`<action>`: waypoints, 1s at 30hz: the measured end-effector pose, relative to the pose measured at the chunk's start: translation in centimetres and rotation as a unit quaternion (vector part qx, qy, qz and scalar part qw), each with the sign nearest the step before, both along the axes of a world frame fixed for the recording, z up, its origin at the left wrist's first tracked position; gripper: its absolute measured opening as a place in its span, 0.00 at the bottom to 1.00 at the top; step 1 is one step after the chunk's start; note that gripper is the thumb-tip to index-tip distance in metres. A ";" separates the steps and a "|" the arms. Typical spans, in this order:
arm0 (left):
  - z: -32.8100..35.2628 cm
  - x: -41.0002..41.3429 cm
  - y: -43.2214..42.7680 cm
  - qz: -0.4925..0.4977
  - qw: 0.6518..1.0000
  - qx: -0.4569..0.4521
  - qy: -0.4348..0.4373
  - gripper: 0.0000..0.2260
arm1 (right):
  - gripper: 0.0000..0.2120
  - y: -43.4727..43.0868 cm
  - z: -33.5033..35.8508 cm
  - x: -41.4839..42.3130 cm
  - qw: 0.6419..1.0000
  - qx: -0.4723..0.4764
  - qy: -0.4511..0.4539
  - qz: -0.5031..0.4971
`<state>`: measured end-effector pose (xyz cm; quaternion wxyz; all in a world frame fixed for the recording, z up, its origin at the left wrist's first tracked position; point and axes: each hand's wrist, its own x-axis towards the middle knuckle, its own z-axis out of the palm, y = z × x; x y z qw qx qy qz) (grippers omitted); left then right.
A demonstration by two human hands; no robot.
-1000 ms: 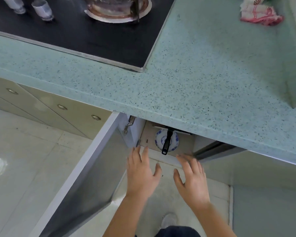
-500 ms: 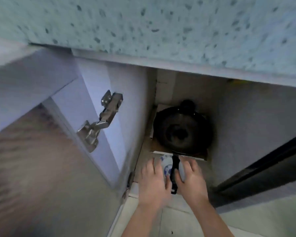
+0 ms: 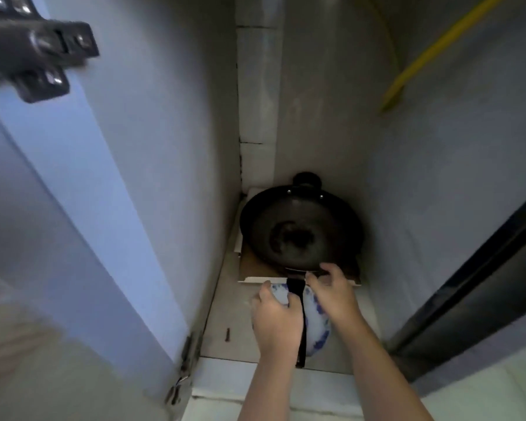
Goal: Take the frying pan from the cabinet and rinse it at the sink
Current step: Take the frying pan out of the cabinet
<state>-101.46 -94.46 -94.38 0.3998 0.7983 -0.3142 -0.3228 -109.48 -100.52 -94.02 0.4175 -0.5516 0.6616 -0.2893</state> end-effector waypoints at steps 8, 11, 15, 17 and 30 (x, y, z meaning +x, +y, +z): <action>-1.5 -0.5 -0.1 -0.063 0.991 0.054 0.105 0.12 | 0.09 0.7 -1.9 0.1 0.964 0.201 -0.173 0.029; -1.7 -0.4 -0.2 -0.068 0.984 0.061 0.150 0.09 | 0.07 0.4 -2.4 0.3 0.956 0.217 -0.193 0.034; -1.6 -0.3 0.2 -0.095 0.976 0.080 0.176 0.09 | 0.08 0.1 -3.0 1.0 0.951 0.234 -0.201 0.021; -1.5 -0.2 0.3 -0.106 0.970 0.098 0.195 0.09 | 0.08 0.0 -3.3 1.5 0.951 0.234 -0.203 0.008; -1.4 0.5 0.1 -0.134 0.953 0.113 0.246 0.10 | 0.14 -1.1 -5.1 2.2 0.903 0.308 -0.300 0.010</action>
